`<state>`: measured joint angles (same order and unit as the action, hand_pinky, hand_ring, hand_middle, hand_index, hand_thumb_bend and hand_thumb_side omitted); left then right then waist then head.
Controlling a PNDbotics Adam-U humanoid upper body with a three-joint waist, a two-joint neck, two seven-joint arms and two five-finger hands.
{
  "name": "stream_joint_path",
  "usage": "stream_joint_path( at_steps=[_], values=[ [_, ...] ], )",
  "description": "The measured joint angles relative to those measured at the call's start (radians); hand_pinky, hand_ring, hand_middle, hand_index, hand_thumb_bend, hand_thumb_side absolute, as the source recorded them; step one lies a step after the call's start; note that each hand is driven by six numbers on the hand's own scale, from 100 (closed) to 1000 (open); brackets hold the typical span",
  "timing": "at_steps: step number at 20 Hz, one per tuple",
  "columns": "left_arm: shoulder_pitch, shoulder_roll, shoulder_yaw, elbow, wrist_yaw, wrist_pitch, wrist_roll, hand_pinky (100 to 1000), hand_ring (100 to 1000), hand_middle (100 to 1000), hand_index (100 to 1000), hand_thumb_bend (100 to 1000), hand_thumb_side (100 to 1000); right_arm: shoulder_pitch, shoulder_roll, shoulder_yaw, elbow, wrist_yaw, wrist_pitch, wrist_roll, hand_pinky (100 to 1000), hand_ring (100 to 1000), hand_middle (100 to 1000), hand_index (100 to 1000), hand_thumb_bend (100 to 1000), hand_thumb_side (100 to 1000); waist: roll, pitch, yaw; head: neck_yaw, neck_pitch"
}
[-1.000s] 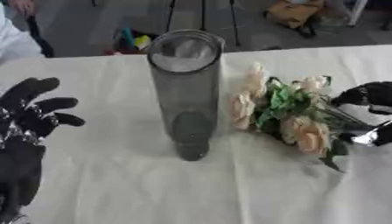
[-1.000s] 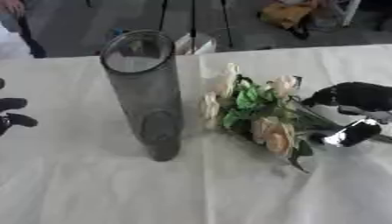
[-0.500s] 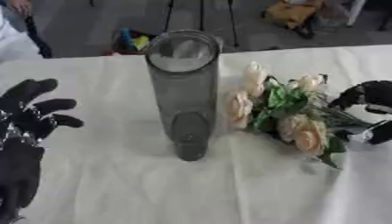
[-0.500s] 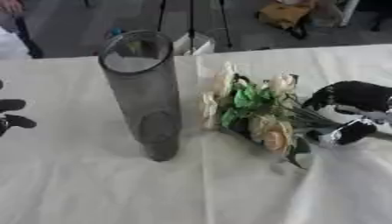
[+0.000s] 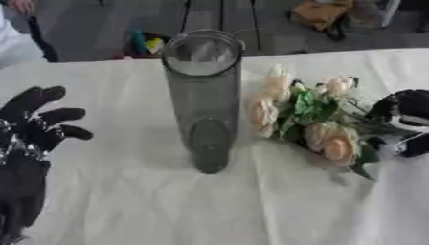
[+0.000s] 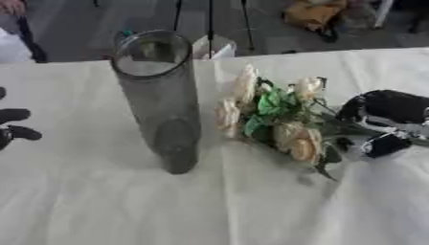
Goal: Arrange flowers into the vase.
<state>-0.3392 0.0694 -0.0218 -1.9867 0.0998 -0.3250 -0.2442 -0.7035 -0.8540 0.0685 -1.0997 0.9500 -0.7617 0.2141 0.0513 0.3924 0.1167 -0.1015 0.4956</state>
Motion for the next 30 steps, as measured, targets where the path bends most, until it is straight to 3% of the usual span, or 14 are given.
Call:
stream_joint_path(
  at_steps=[12, 21, 30],
  values=[
    [0.0, 0.0, 0.0, 0.0, -0.003, 0.0, -0.001, 627, 756, 825, 909, 154, 1000, 0.001, 0.0, 0.001, -0.028, -0.073, 0.02, 0.058, 694, 537, 509, 769, 100, 643, 0.0, 0.002, 0.0, 0.003, 0.0],
    [0.0, -0.001, -0.001, 0.0, -0.003, 0.004, -0.005, 627, 755, 826, 908, 153, 1000, -0.001, 0.003, 0.006, -0.03, -0.053, 0.029, 0.044, 680, 520, 492, 774, 219, 616, 0.003, 0.007, 0.001, -0.002, -0.005],
    [0.0, -0.001, -0.005, 0.0, -0.004, 0.006, -0.008, 627, 755, 827, 908, 154, 1000, -0.007, 0.014, 0.006, -0.018, 0.019, 0.045, -0.057, 597, 345, 336, 632, 129, 638, 0.003, 0.01, 0.001, -0.006, -0.008]
  ],
)
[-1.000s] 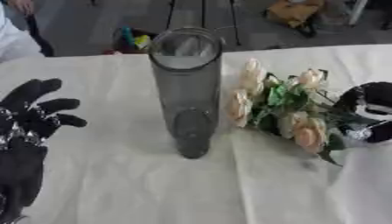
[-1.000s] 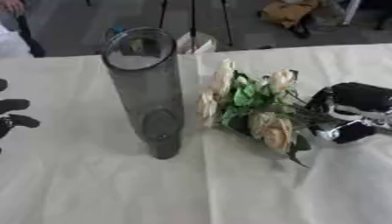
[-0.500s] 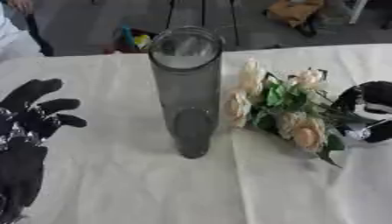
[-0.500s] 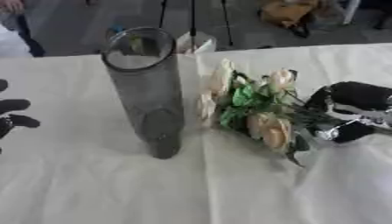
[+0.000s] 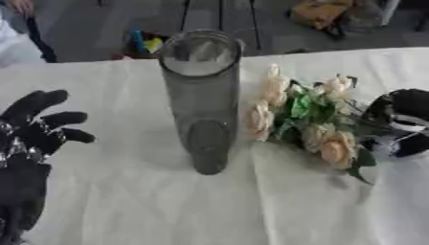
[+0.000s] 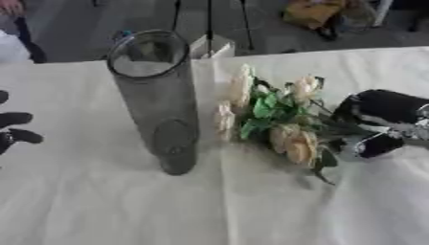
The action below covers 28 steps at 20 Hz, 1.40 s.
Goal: Arrange flowers into the vase.
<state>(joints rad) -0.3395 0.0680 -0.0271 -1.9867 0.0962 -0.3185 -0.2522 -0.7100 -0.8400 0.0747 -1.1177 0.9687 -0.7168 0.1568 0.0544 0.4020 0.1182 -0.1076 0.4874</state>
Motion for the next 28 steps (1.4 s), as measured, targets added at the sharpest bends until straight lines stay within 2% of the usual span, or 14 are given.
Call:
stream_joint_path(
  at_steps=[2, 7, 16, 19, 22, 28],
  values=[
    [0.0, 0.0, 0.0, 0.0, 0.0, 0.001, -0.001, 626, 755, 827, 908, 153, 1000, -0.001, 0.001, 0.0, 0.006, 0.006, 0.003, -0.021, 573, 311, 302, 596, 100, 632, 0.0, 0.001, 0.0, 0.0, 0.0],
    [-0.001, -0.004, 0.0, 0.0, 0.0, 0.002, -0.002, 627, 755, 827, 908, 153, 1000, -0.003, 0.007, 0.0, 0.014, 0.006, 0.005, -0.054, 532, 250, 243, 527, 100, 634, 0.0, 0.002, 0.001, 0.0, -0.001],
    [-0.002, -0.008, 0.0, 0.0, -0.001, 0.004, -0.004, 627, 755, 827, 906, 153, 1000, 0.003, 0.008, 0.0, 0.024, -0.037, -0.005, -0.061, 449, 116, 100, 356, 100, 526, 0.0, 0.005, 0.0, 0.0, -0.001],
    [-0.002, -0.008, 0.0, 0.0, -0.001, 0.004, -0.005, 627, 754, 827, 906, 152, 1000, 0.007, 0.009, 0.0, 0.034, -0.084, -0.01, -0.057, 425, 100, 100, 271, 100, 517, 0.0, 0.005, 0.003, 0.0, -0.004],
    [-0.003, -0.008, 0.0, 0.0, -0.001, 0.004, -0.005, 627, 752, 827, 906, 152, 1000, 0.007, 0.009, 0.0, 0.041, -0.135, -0.016, -0.048, 397, 100, 100, 199, 100, 546, 0.0, 0.006, 0.005, 0.0, -0.005],
    [-0.003, -0.008, 0.0, 0.0, -0.001, 0.003, -0.009, 627, 746, 827, 906, 152, 1000, 0.012, 0.009, -0.001, 0.043, -0.222, -0.028, -0.019, 290, 100, 100, 117, 100, 521, 0.0, 0.006, 0.01, -0.001, -0.005]
  ],
)
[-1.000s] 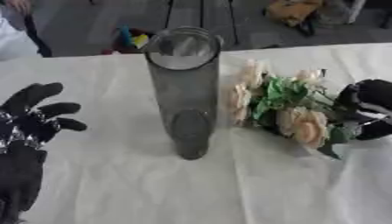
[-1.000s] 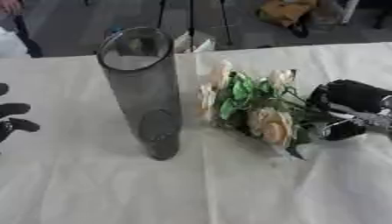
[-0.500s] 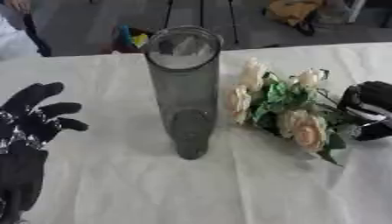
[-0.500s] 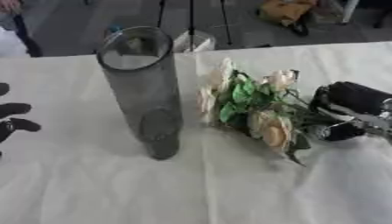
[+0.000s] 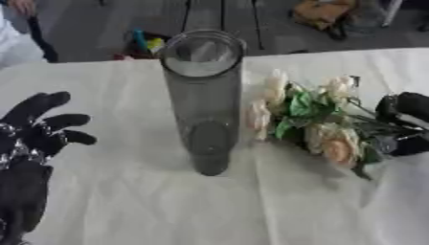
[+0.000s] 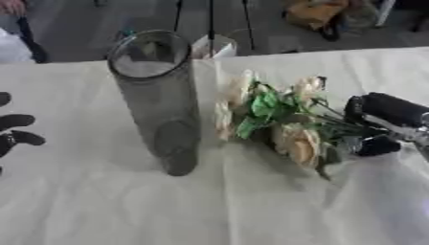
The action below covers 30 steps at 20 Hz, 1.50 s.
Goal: Arrange flowers into the vase.
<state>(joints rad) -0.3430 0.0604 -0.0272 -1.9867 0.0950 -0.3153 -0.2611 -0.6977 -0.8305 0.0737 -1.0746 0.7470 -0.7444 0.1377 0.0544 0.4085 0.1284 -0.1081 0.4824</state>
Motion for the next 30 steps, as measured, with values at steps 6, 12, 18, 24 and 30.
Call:
stream_joint_path(
  at_steps=[6, 12, 18, 24, 30],
  values=[
    [-0.001, 0.0, 0.0, 0.0, 0.0, -0.001, -0.002, 628, 741, 825, 906, 151, 1000, 0.003, 0.0, -0.007, -0.003, -0.079, -0.003, -0.015, 187, 100, 100, 100, 100, 548, 0.0, 0.001, 0.0, -0.001, 0.0],
    [-0.001, 0.0, 0.0, 0.0, 0.0, 0.001, -0.003, 629, 740, 825, 906, 150, 1000, 0.007, 0.0, -0.012, -0.021, -0.175, -0.01, -0.056, 143, 100, 100, 100, 100, 538, 0.0, 0.001, -0.001, -0.001, 0.0],
    [-0.001, 0.0, 0.0, 0.0, 0.0, 0.001, -0.004, 629, 740, 825, 906, 149, 1000, 0.012, -0.002, -0.018, -0.051, -0.304, 0.008, -0.091, 127, 100, 100, 100, 100, 493, 0.0, 0.001, -0.005, 0.0, 0.0],
    [-0.001, 0.0, 0.0, 0.0, 0.0, 0.002, -0.004, 631, 741, 826, 906, 150, 1000, 0.02, -0.015, -0.028, -0.103, -0.476, 0.09, -0.059, 114, 100, 100, 100, 100, 483, 0.0, 0.001, -0.009, 0.007, 0.0],
    [-0.001, 0.001, 0.0, 0.0, 0.002, 0.004, -0.002, 632, 741, 826, 907, 151, 1000, 0.016, -0.048, -0.054, -0.213, -0.686, 0.255, 0.021, 101, 100, 100, 100, 100, 497, 0.0, 0.0, -0.013, 0.027, 0.002]
  ],
)
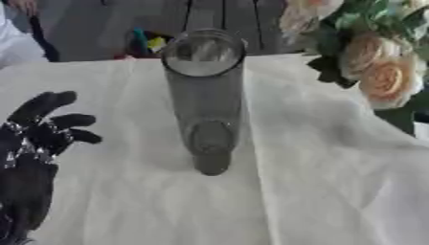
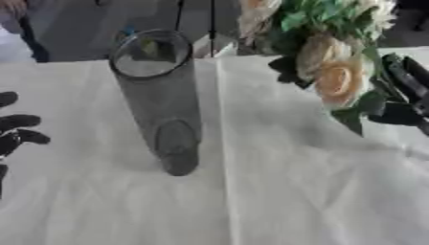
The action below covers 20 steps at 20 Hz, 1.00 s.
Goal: Arrange flowers into the vase.
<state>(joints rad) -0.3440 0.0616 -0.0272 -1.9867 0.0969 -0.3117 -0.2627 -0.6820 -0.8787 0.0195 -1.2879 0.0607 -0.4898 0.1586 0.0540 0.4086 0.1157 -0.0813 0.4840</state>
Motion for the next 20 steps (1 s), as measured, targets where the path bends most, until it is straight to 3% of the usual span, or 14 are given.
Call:
stream_joint_path(
  at_steps=[6, 10, 20],
  values=[
    [0.0, 0.011, 0.0, 0.0, 0.009, 0.003, 0.003, 634, 742, 826, 907, 152, 1000, -0.044, -0.027, -0.014, -0.102, -0.19, 0.169, 0.06, 100, 100, 100, 100, 100, 505, -0.001, -0.022, 0.006, 0.01, 0.009],
    [0.0, 0.018, 0.0, 0.0, 0.016, 0.006, 0.003, 634, 742, 826, 907, 153, 1000, -0.086, -0.035, -0.016, -0.139, -0.301, 0.264, 0.091, 100, 100, 100, 100, 100, 520, -0.019, -0.03, 0.017, 0.009, 0.017],
    [0.007, 0.033, 0.0, 0.0, 0.03, 0.015, -0.002, 634, 742, 826, 907, 153, 1000, -0.175, -0.034, -0.02, -0.183, -0.568, 0.465, 0.142, 100, 100, 100, 100, 100, 540, -0.03, -0.048, 0.011, 0.004, 0.028]
  ],
)
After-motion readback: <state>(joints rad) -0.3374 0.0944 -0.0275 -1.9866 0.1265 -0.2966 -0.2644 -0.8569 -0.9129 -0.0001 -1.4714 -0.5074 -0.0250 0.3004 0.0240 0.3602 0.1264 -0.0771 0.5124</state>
